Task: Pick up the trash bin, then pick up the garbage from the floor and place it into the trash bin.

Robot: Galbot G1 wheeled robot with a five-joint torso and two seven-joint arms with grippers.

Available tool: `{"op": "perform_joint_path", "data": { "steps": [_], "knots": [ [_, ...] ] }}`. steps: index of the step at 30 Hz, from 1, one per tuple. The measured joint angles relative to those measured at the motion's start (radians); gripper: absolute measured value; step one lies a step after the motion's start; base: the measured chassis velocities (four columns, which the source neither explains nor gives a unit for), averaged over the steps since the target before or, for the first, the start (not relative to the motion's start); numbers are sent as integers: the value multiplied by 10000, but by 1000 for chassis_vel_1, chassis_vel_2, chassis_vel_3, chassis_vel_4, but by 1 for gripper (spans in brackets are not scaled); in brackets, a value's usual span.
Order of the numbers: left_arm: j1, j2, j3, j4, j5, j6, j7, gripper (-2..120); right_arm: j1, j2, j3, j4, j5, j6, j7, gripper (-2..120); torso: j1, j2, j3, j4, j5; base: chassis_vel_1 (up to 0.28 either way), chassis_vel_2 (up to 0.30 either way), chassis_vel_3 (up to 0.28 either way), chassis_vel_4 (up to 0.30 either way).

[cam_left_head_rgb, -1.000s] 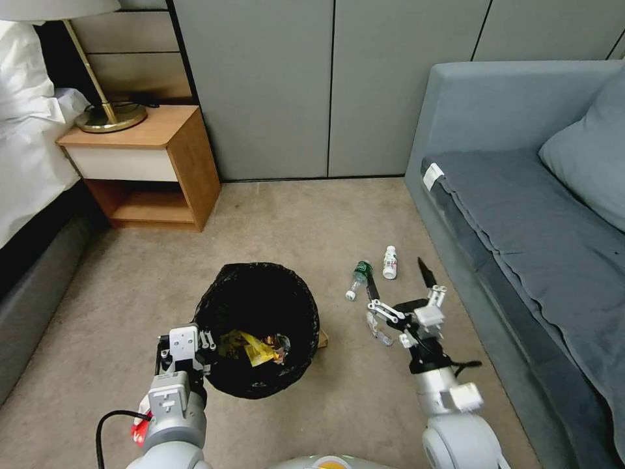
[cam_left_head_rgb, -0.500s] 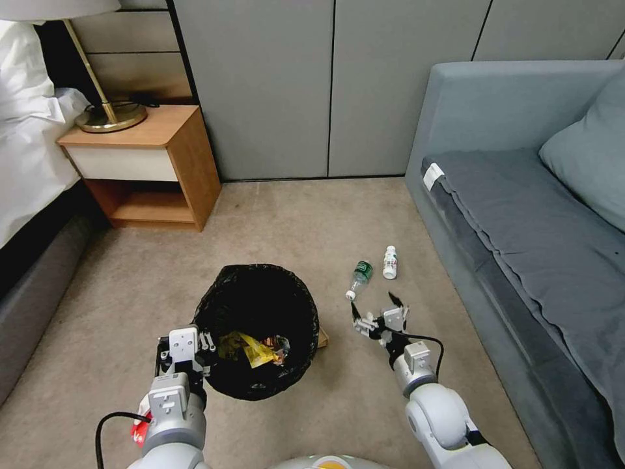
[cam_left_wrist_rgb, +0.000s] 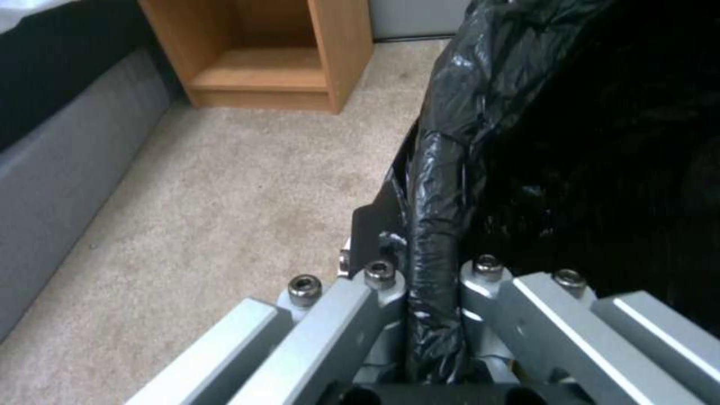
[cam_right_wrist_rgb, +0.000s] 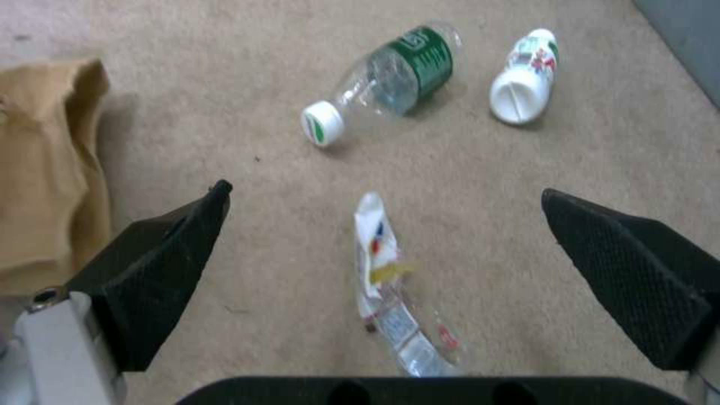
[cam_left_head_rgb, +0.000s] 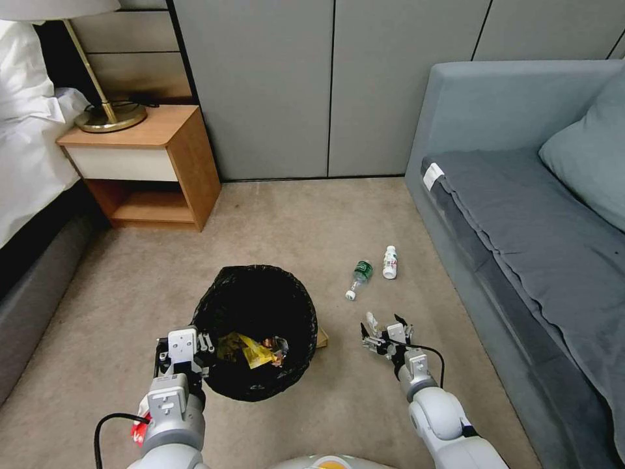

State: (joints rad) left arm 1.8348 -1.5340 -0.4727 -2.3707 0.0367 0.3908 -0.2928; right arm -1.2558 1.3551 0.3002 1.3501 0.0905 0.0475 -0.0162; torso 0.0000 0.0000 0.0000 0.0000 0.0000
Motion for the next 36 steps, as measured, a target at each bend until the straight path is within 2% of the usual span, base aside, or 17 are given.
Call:
{"op": "perform_joint_path", "data": {
  "steps": [17,28,33,34,35,36],
  "knots": [
    [107,-26,41,-97,68,0,-4,0,418,131,209,-1332,-266,555,-327,99,-1,0,0,0,0,0,0,0,0],
    [175,-48,84,-139,133,-31,-5,0,1179,319,349,-2774,-461,603,-382,99,-1,-1,0,0,0,0,0,0,0],
    [171,-58,76,-144,137,-36,-6,0,1431,363,406,-3342,-502,766,-395,93,-1,0,0,1,0,0,0,0,0],
    [161,-65,75,-143,140,-37,-5,0,1515,381,450,-3575,-552,907,-460,84,-1,0,0,0,0,0,0,0,0],
    [161,-65,75,-143,140,-37,-5,0,1515,381,450,-3575,-552,907,-460,84,-1,0,0,0,0,0,0,0,0],
    [155,-71,80,-144,145,-37,-5,0,1548,387,465,-3672,-564,955,-484,79,-1,0,0,0,0,0,0,0,0]
  ]
}}
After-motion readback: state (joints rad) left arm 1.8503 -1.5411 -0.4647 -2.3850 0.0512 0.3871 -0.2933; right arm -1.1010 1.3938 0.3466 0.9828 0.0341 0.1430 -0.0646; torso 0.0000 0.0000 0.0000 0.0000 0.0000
